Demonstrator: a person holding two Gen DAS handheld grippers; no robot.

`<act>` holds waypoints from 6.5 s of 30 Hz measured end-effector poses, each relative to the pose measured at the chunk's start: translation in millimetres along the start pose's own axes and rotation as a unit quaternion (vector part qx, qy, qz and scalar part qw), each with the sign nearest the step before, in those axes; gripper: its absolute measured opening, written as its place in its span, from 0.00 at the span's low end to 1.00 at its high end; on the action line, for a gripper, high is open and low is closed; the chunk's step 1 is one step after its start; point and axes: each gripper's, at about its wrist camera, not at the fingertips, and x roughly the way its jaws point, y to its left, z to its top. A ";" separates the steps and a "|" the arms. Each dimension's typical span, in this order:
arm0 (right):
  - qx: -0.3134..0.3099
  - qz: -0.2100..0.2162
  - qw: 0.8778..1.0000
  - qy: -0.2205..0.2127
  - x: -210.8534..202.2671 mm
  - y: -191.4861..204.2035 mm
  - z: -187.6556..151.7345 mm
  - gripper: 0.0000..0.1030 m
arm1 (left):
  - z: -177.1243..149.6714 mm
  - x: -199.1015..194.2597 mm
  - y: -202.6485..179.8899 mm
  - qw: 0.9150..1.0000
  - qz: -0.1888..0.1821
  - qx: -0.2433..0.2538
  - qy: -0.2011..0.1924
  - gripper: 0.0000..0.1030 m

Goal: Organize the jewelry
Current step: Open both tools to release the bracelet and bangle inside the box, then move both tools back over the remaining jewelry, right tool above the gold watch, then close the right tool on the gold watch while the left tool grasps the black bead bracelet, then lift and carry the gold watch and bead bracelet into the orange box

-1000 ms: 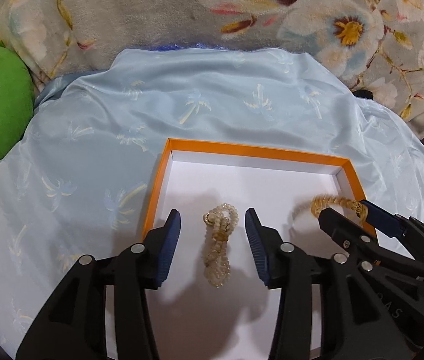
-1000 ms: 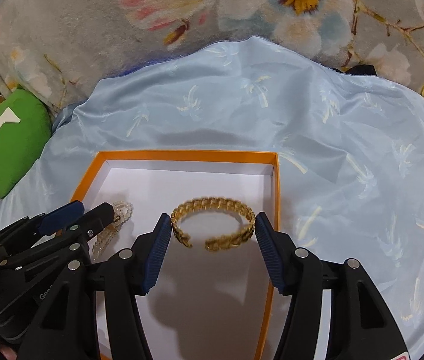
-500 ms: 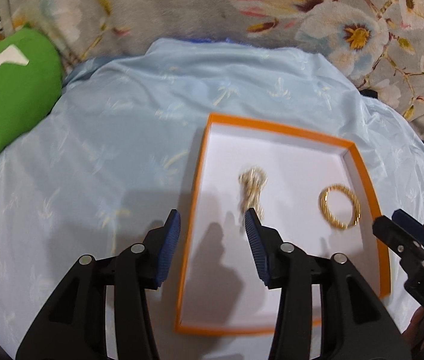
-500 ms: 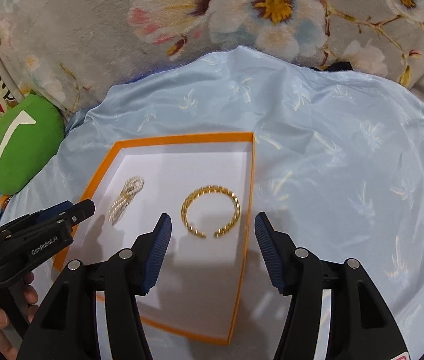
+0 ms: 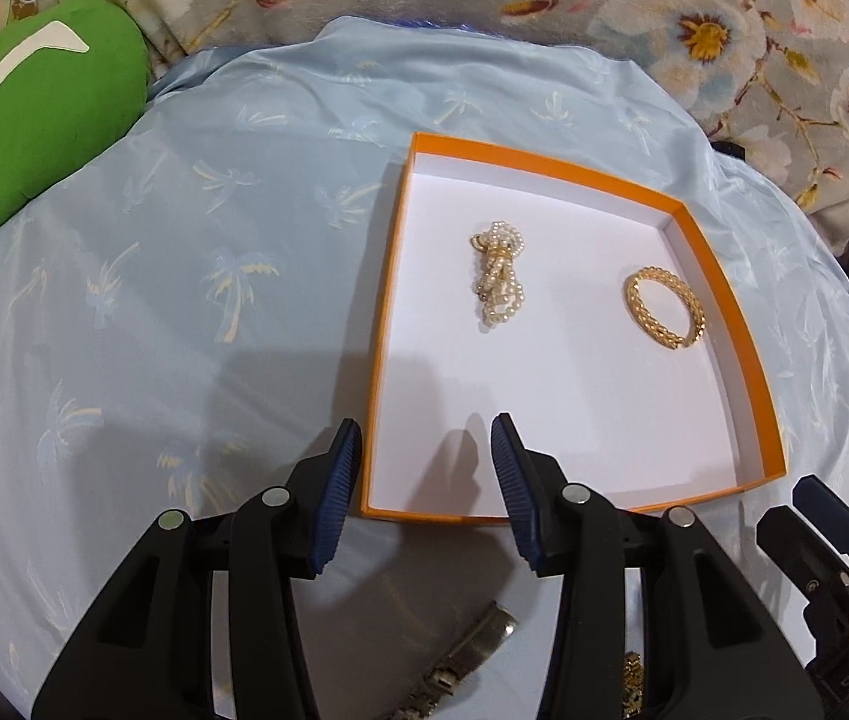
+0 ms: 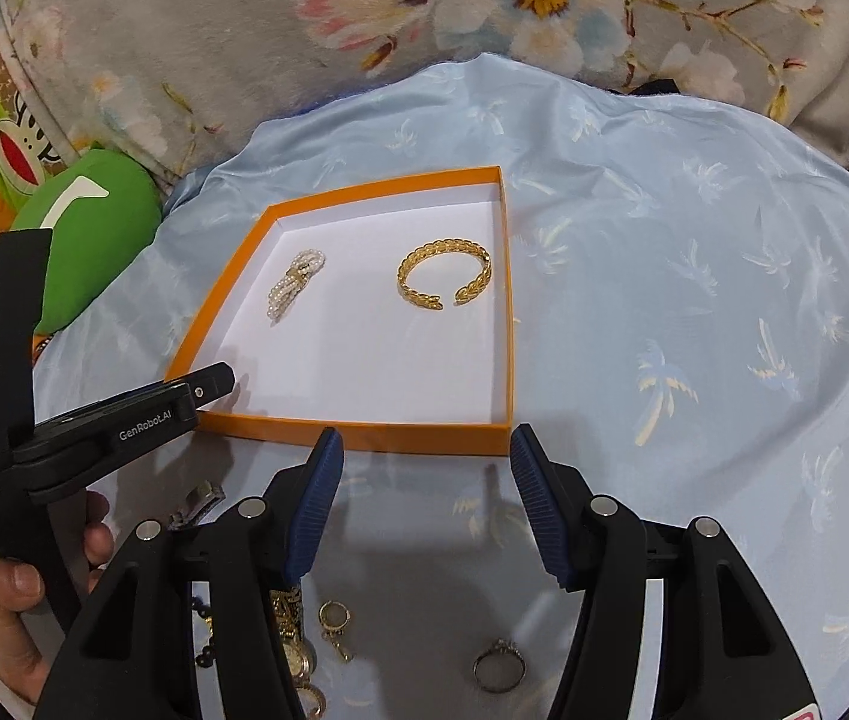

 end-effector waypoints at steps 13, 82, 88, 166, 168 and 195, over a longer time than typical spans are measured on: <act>-0.010 -0.010 1.000 -0.003 -40.8 -9.2 -40.1 0.56 | -39.1 -74.5 18.3 0.998 0.001 -0.004 -0.056 0.64; -0.064 0.037 0.997 0.038 -14.4 47.3 -79.9 0.11 | -89.2 -55.5 15.9 1.000 -0.023 0.009 0.001 0.57; -0.074 0.032 0.996 0.034 -6.6 52.1 -77.0 0.25 | -89.7 -54.9 13.3 1.000 -0.017 0.016 -0.004 0.56; -0.052 0.027 0.998 -0.005 -48.7 29.0 -77.3 0.22 | -108.4 -102.9 -38.3 0.988 -0.125 0.089 -0.019 0.07; -0.051 0.028 0.998 -0.013 -56.4 29.4 -73.1 0.22 | -103.4 -115.4 -39.6 0.987 -0.129 0.089 -0.032 0.07; -0.053 0.037 0.995 -0.082 -12.1 28.9 72.9 0.22 | 55.4 -84.8 -43.4 0.987 -0.077 0.073 -0.119 0.07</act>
